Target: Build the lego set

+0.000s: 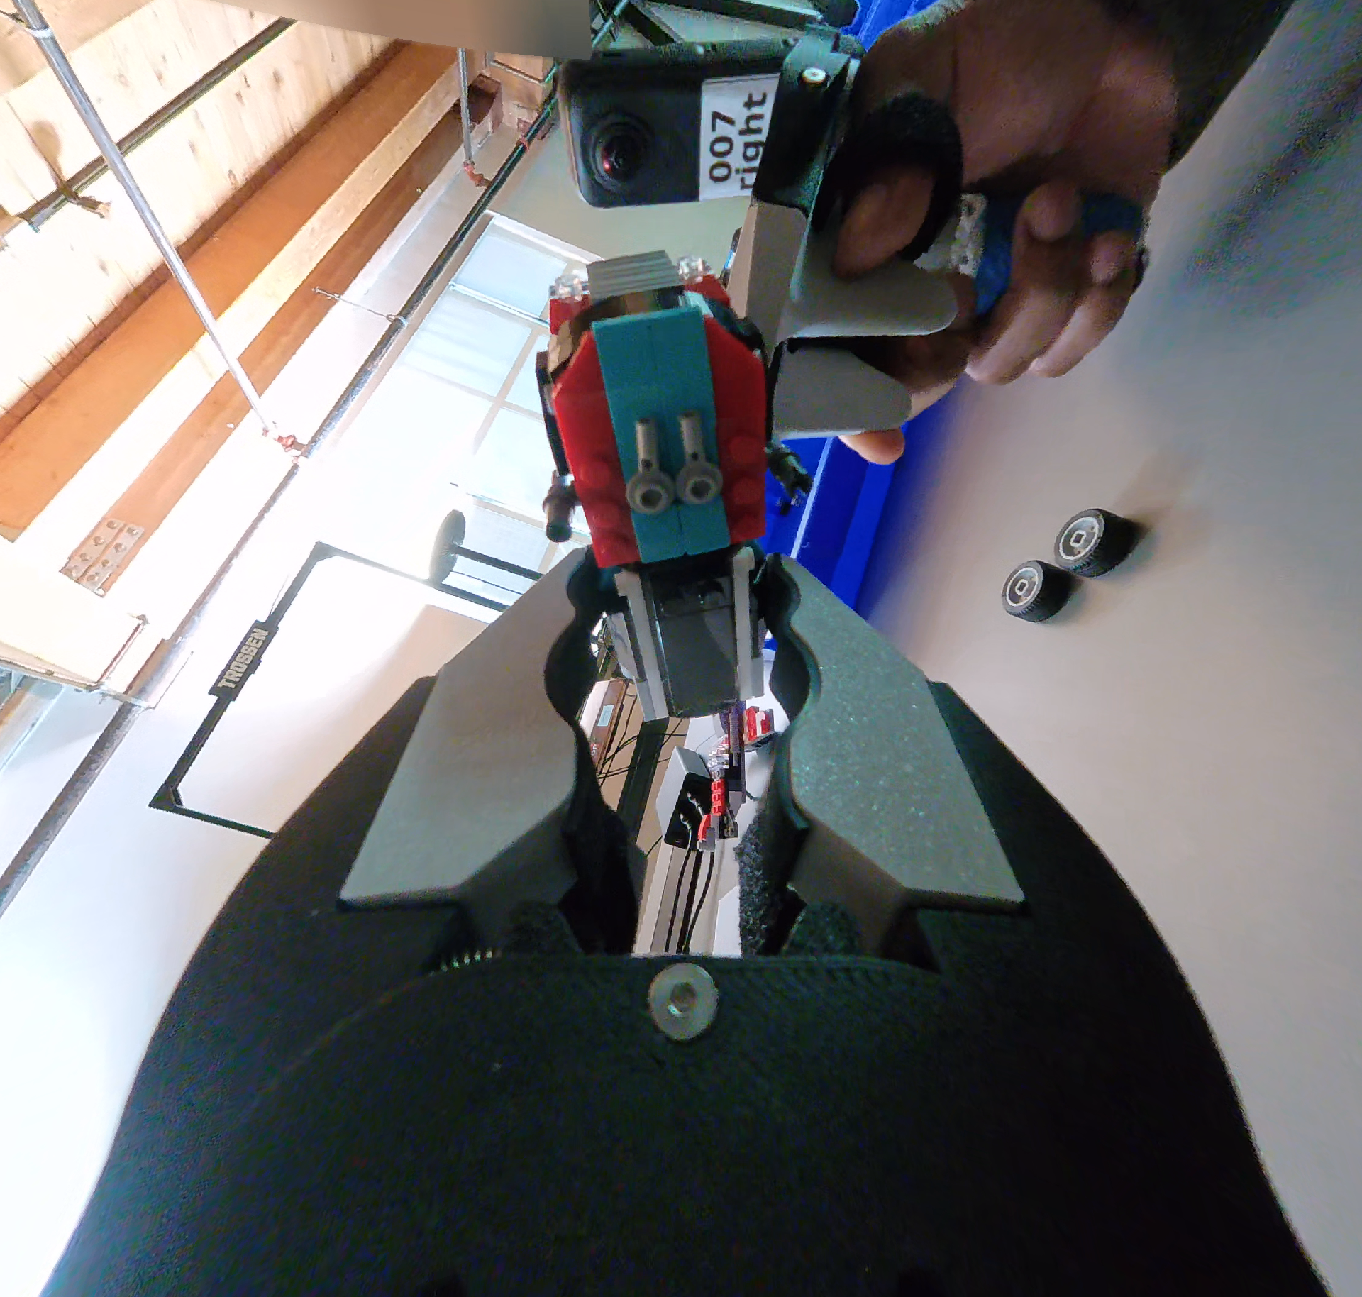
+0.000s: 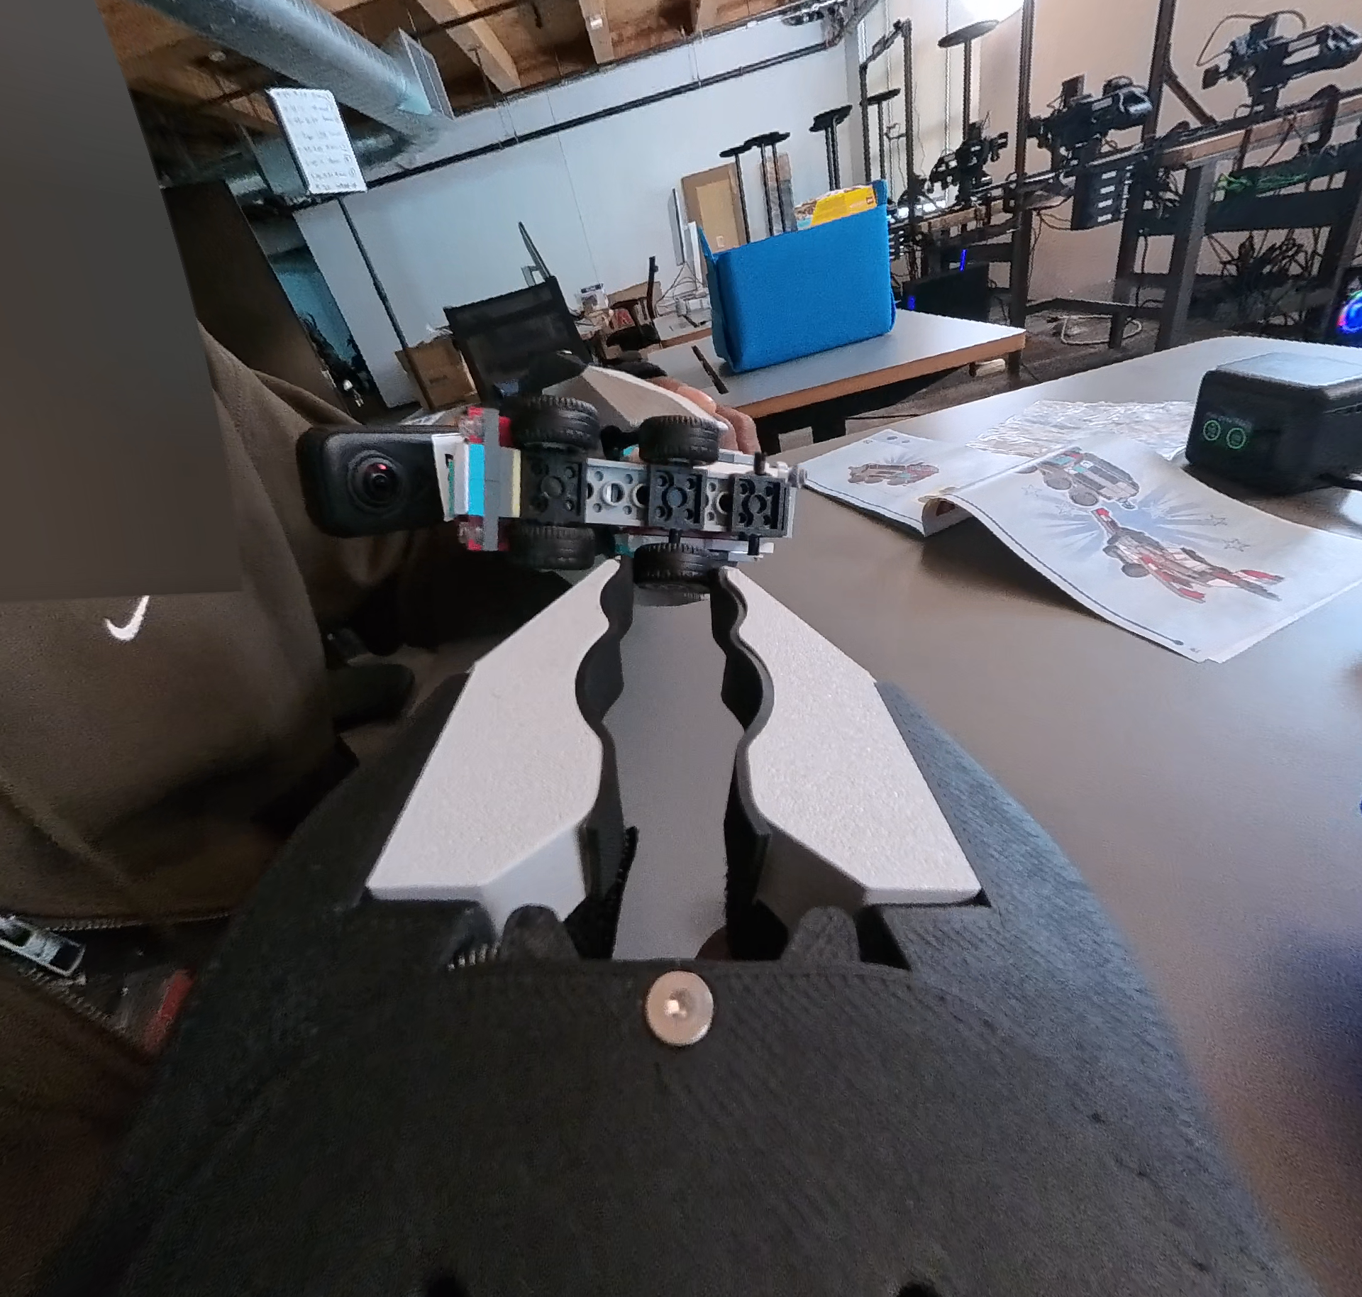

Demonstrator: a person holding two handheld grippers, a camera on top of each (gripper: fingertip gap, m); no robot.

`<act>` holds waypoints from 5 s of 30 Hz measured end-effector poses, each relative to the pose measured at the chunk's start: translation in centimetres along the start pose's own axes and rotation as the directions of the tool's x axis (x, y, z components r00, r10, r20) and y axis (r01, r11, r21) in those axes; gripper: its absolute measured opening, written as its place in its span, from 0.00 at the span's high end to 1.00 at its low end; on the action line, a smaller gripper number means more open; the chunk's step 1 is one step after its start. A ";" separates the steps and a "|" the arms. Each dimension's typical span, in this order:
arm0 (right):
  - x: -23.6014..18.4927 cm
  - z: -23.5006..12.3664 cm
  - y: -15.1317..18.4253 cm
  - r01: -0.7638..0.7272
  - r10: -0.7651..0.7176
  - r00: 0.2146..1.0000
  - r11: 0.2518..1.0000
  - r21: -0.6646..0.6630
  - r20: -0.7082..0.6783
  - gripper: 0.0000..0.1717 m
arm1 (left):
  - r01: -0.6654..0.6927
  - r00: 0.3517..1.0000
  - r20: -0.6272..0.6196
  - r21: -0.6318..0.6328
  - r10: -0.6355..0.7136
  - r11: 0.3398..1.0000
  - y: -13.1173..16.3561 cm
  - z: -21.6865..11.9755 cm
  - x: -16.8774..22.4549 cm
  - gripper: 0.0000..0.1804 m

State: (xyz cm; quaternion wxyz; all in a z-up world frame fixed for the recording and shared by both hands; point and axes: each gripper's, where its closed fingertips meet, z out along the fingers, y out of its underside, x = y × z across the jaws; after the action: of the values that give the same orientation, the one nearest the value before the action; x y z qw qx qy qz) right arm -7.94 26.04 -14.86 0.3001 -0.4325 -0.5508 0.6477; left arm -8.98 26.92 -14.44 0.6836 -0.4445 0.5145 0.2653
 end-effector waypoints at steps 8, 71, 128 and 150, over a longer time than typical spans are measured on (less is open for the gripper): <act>-0.1 0.0 0.0 0.002 -0.002 1.000 1.000 0.006 0.015 0.88 | -0.001 1.000 -0.011 0.004 0.001 1.000 -0.2 -0.1 0.0 0.75; -2.4 0.7 -2.1 -0.183 0.179 0.983 0.932 0.313 0.044 0.88 | 0.085 0.988 0.126 0.004 -0.085 0.996 -1.0 0.2 -1.7 0.75; 2.7 0.8 4.1 0.284 -0.367 0.902 0.900 -0.331 -0.225 0.87 | 0.778 0.627 -0.075 0.027 -0.775 0.627 2.9 0.4 -2.1 0.75; 5.4 0.1 4.0 0.300 -0.415 0.873 0.871 -0.390 -0.256 0.67 | 0.791 -0.611 -0.315 -0.219 -0.726 -0.571 5.5 0.7 -0.1 0.75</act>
State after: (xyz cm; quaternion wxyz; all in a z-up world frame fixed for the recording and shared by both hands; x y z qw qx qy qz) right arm -10.11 29.75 -20.03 0.4258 -0.4691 -0.6663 0.3934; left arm -13.19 30.15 -16.09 0.4824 -0.6249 -0.0281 -0.6132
